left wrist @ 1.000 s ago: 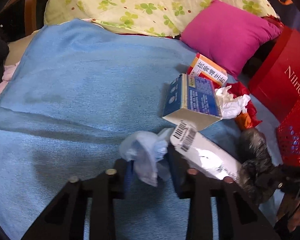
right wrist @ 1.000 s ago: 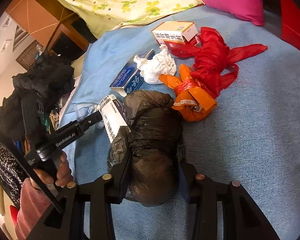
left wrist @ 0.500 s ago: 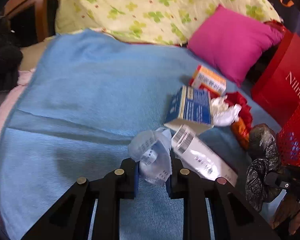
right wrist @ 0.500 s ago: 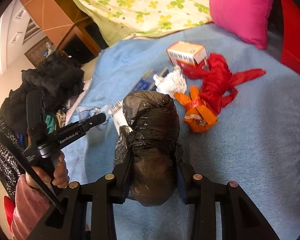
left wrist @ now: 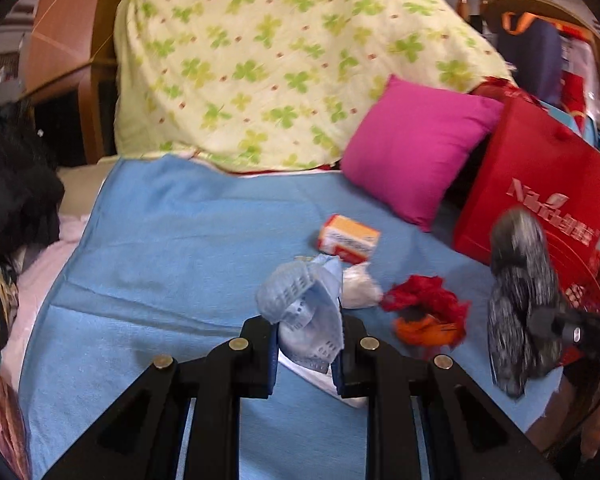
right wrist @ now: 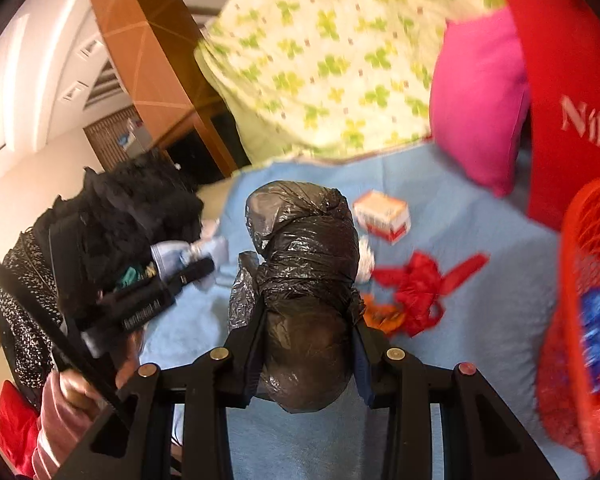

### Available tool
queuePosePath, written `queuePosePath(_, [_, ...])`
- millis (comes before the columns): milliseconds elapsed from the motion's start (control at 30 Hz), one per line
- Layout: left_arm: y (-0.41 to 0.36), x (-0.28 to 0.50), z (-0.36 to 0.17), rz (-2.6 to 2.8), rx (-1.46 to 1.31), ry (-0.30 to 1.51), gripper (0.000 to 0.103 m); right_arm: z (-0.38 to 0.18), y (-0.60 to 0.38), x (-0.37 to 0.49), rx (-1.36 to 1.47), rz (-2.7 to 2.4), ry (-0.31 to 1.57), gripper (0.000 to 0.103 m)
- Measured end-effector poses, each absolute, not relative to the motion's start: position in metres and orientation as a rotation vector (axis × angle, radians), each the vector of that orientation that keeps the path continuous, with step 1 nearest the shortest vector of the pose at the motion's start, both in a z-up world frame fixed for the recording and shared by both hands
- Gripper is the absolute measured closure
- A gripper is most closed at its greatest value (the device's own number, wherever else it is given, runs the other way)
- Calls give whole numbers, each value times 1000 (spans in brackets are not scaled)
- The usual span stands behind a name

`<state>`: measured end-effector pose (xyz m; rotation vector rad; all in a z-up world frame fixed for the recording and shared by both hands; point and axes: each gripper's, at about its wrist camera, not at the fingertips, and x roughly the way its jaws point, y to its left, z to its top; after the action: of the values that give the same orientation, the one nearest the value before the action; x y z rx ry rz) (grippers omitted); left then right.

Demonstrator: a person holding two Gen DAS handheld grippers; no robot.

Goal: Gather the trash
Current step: 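Carry the black bag and tissue over the red basket and open both grippers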

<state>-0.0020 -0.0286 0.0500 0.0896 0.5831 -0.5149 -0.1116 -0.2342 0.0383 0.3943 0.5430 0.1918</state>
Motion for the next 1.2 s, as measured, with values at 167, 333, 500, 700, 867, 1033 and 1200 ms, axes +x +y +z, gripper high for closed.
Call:
queuePosePath(167, [-54,-52,54,-581,68,556,81,65,-258,-145,387,154,416,63])
queuePosePath(333, [-92,-96,65,-654,116,531,81,79,-292,-169,433,97,338,63])
queuePosePath(500, [-123,-121,90,-698,154,470,81,86,-328,-191,483,38,284,63])
queuePosePath(700, [-152,-121,90,-713,174,500,81,72,-371,-192,631,19,323,63])
queuePosePath(867, [-163,-122,83,-719,182,535,81,71,-387,-191,693,19,304,63])
queuePosePath(1033, [-174,-122,91,-754,169,537,81,69,-399,-196,708,0,288,63])
queuePosePath(1200, [-207,-127,97,-810,195,537,81,55,-425,-208,780,-70,301,62])
